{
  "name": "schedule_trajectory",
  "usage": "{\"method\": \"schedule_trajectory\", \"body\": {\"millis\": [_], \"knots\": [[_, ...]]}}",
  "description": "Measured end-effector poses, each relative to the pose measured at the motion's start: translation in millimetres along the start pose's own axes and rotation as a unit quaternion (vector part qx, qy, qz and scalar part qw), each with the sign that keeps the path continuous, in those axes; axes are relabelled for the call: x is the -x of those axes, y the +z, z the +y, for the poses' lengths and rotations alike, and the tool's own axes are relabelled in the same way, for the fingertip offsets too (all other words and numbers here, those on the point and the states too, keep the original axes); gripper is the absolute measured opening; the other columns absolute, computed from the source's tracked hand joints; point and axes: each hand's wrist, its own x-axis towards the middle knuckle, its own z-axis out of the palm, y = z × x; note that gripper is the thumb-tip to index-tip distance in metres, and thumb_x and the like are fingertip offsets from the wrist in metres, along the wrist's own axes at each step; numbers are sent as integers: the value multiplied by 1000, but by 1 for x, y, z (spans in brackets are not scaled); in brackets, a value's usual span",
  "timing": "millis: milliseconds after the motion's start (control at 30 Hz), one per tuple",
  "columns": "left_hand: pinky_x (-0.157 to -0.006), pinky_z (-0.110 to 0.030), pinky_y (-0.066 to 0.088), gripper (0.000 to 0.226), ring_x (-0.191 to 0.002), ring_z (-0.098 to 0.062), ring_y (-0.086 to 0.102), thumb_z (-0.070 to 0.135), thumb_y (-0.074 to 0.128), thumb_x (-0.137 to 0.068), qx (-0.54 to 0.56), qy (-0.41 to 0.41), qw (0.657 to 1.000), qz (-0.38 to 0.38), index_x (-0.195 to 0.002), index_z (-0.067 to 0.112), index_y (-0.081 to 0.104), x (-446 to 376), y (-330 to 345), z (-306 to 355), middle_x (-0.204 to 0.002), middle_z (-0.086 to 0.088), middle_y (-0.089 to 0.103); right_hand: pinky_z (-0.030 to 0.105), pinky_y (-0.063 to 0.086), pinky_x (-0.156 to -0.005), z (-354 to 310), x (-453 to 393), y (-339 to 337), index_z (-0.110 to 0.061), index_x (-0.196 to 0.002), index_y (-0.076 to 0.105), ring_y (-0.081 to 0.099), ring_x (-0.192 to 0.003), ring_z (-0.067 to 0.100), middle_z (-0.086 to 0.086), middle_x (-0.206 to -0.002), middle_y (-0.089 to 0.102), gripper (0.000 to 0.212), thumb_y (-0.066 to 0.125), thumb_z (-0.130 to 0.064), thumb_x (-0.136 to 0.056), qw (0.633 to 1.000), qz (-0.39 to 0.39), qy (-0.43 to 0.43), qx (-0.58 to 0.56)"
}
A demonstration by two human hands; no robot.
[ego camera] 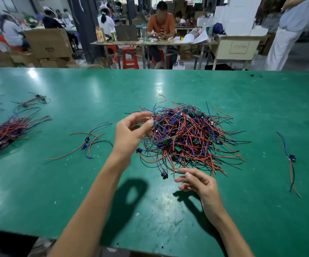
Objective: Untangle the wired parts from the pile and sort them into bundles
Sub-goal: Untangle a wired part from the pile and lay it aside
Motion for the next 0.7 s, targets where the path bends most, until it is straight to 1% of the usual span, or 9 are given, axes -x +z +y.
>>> {"method": "schedule_trajectory", "body": {"millis": [100, 167, 233, 300, 433, 500, 567, 633, 700], "knots": [[-53, -7, 42, 23, -54, -1, 59, 2, 70, -91, -117, -28, 992, 34, -111, 14, 72, -30, -34, -11, -104, -10, 72, 26, 58, -67, 0, 0, 2, -21, -105, 79, 71, -76, 25, 19, -94, 77, 20, 64, -22, -91, 1000, -3, -3, 16], [-55, -10, 43, 29, -62, -10, 58, -2, 69, -90, -161, -65, 985, 2, -115, 11, 72, -33, -52, -22, -111, -12, 72, 24, 57, -67, 1, 0, 3, -22, -104, 79, 71, -78, 26, 18, -92, 77, 21, 62, -15, -95, 999, 2, -6, 36], [-59, -14, 45, 32, -70, -15, 55, -3, 71, -88, -184, -68, 979, -59, -113, 18, 73, -25, -58, -32, -108, -5, 75, 23, 56, -71, 2, -1, 3, -21, -103, 80, 72, -80, 30, 17, -91, 77, 23, 61, -10, -97, 999, 6, -10, 48], [-57, -13, 43, 32, -64, -11, 51, -1, 74, -86, -173, -61, 971, -152, -110, 21, 75, -9, -51, -37, -102, 0, 77, 23, 55, -73, 2, -2, 3, -19, -103, 80, 72, -83, 33, 17, -90, 77, 22, 61, -9, -97, 998, 8, -11, 54], [-60, -16, 44, 30, -69, -11, 52, 3, 75, -88, -113, -45, 946, -301, -116, 13, 73, 8, -33, -29, -105, -3, 76, 24, 56, -73, 1, -1, 3, -18, -102, 80, 71, -79, 28, 17, -89, 77, 22, 61, -8, -97, 998, 6, -10, 61], [-59, -15, 44, 29, -70, -6, 54, 6, 74, -88, -75, -17, 962, -260, -115, 17, 74, -3, -40, -21, -105, 0, 76, 23, 56, -71, 1, 1, 3, -19, -100, 80, 71, -77, 27, 17, -88, 77, 23, 61, -7, -96, 998, 8, -14, 63], [-59, -16, 44, 26, -69, -4, 56, 7, 72, -89, -73, 3, 986, -152, -108, 25, 77, -24, -59, -17, -102, 3, 77, 22, 55, -70, 2, 2, 3, -20, -100, 80, 72, -77, 26, 16, -88, 77, 24, 62, -6, -96, 997, 10, -18, 71], [-60, -20, 45, 29, -66, 1, 58, 3, 70, -90, -133, 10, 991, -25, -99, 30, 77, -49, -85, -23, -97, 5, 78, 22, 54, -69, 3, 2, 3, -20, -99, 80, 72, -77, 27, 16, -87, 77, 25, 61, -4, -97, 997, 13, -17, 75], [-74, -26, 53, 33, -73, -1, 64, -3, 65, -91, -262, -10, 963, 66, -101, 27, 74, -69, -117, -42, -103, -2, 77, 22, 54, -68, 3, 1, 4, -18, -98, 80, 71, -75, 27, 16, -86, 77, 25, 61, -3, -97, 997, 15, -14, 74]]}}
